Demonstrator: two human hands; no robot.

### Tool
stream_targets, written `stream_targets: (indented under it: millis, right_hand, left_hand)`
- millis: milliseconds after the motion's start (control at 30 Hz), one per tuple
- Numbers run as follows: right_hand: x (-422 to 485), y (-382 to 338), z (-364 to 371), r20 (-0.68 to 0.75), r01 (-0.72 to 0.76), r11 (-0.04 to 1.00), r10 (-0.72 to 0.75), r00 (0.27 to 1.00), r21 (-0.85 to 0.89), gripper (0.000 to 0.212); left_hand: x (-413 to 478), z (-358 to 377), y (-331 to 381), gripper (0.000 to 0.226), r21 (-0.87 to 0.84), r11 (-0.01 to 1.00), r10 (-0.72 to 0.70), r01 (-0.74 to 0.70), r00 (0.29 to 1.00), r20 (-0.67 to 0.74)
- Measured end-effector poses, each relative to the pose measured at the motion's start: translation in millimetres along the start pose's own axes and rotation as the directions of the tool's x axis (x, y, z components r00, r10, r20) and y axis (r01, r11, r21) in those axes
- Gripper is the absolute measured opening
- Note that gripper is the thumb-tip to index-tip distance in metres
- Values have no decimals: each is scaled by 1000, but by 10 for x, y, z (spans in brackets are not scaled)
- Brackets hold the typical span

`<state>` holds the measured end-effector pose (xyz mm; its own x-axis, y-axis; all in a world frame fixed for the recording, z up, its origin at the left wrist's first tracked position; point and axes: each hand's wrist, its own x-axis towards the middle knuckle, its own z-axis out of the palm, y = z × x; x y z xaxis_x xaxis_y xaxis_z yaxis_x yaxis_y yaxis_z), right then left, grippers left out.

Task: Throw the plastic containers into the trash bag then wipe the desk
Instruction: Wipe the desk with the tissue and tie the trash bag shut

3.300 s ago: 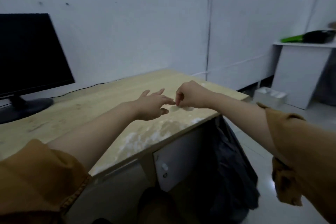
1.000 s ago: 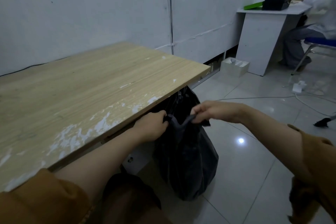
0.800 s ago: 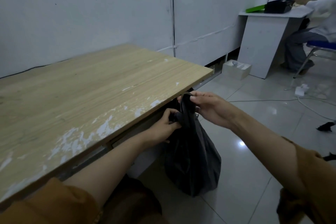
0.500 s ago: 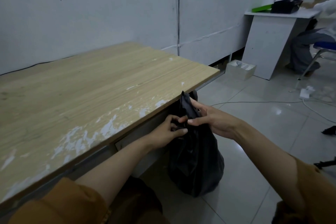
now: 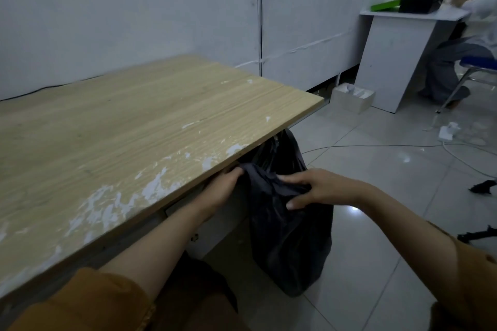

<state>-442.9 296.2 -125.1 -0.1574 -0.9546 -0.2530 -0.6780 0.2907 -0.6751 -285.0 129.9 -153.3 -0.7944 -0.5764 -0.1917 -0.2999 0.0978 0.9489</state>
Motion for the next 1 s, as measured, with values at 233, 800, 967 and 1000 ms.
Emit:
stream_targets:
  millis: [233, 800, 967, 1000]
  right_hand:
    - [66, 79, 195, -156, -37, 979, 69, 985, 201, 58]
    - [190, -77, 121, -232, 200, 906, -118, 965, 373, 38]
    - [276, -145, 100, -229, 167, 964, -118, 966, 209, 14]
    - [282, -145, 95, -224, 158, 964, -109, 968, 212, 12]
  left_hand:
    - [-39, 337, 228, 12, 475, 652, 575, -591, 794, 199]
    - [57, 337, 163, 27, 238, 883, 372, -404, 913, 169]
    - [63, 300, 175, 27, 156, 881, 433, -446, 895, 109]
    - [51, 290, 191, 24, 76, 896, 429, -437, 897, 107]
